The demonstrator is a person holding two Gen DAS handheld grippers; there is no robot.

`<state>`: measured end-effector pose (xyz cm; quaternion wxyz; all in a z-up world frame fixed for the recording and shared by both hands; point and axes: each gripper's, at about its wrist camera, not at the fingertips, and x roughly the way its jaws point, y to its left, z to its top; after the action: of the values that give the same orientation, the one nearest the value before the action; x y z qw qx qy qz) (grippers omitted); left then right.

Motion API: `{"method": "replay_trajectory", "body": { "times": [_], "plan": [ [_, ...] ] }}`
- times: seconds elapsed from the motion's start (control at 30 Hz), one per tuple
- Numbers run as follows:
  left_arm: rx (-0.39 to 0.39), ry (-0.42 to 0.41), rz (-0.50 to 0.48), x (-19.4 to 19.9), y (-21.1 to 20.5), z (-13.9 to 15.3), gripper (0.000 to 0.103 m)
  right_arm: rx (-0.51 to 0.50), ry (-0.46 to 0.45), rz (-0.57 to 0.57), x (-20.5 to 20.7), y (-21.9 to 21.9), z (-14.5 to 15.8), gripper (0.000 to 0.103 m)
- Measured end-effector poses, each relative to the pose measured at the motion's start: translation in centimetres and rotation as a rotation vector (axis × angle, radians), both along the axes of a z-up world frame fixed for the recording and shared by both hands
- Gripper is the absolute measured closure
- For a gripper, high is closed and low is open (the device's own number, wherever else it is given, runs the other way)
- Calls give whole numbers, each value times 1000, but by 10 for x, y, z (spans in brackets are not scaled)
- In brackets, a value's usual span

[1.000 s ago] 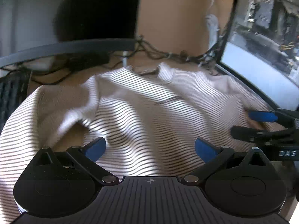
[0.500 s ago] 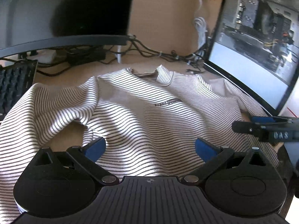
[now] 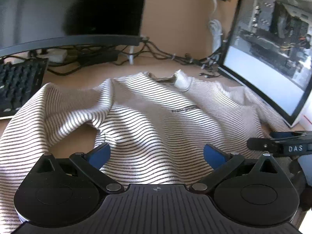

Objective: Fold clothes

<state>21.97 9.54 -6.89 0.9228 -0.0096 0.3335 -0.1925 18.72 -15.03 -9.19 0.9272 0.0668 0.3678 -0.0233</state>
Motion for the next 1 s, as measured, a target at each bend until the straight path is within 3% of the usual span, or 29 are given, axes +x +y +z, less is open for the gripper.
{"method": "replay_trajectory", "body": {
  "times": [0.1, 0.27, 0.33, 0.4, 0.47, 0.53, 0.57, 0.7, 0.87, 1.0],
  "plan": [
    [33, -1, 13, -1, -4, -1, 0, -46, 28, 35, 5, 5, 0, 0],
    [89, -2, 36, -4, -11, -2, 0, 3, 39, 65, 9, -7, 6, 1],
    [102, -4, 37, -4, -12, -2, 0, -20, -33, 88, -4, -17, 23, 6],
    [106, -6, 41, -5, -12, -3, 0, -149, -114, 117, -22, -24, 41, 10],
    [101, -4, 50, -4, -11, -3, 0, -338, -144, 162, -36, -30, 50, 23],
    [102, -5, 53, -4, -11, -3, 0, -479, -113, 207, -46, -39, 53, 53],
    [102, -3, 56, -4, -11, -3, 0, -520, -83, 227, -49, -45, 53, 56],
    [95, 6, 72, -6, -12, -3, 0, -611, 6, 290, -61, -64, 50, 57],
    [87, 22, 82, -5, -14, -2, 0, -672, 44, 357, -69, -67, 48, 57],
    [-14, 89, 112, 1, -2, 8, 0, -714, 61, 401, -67, -68, 49, 57]
  ]
}}
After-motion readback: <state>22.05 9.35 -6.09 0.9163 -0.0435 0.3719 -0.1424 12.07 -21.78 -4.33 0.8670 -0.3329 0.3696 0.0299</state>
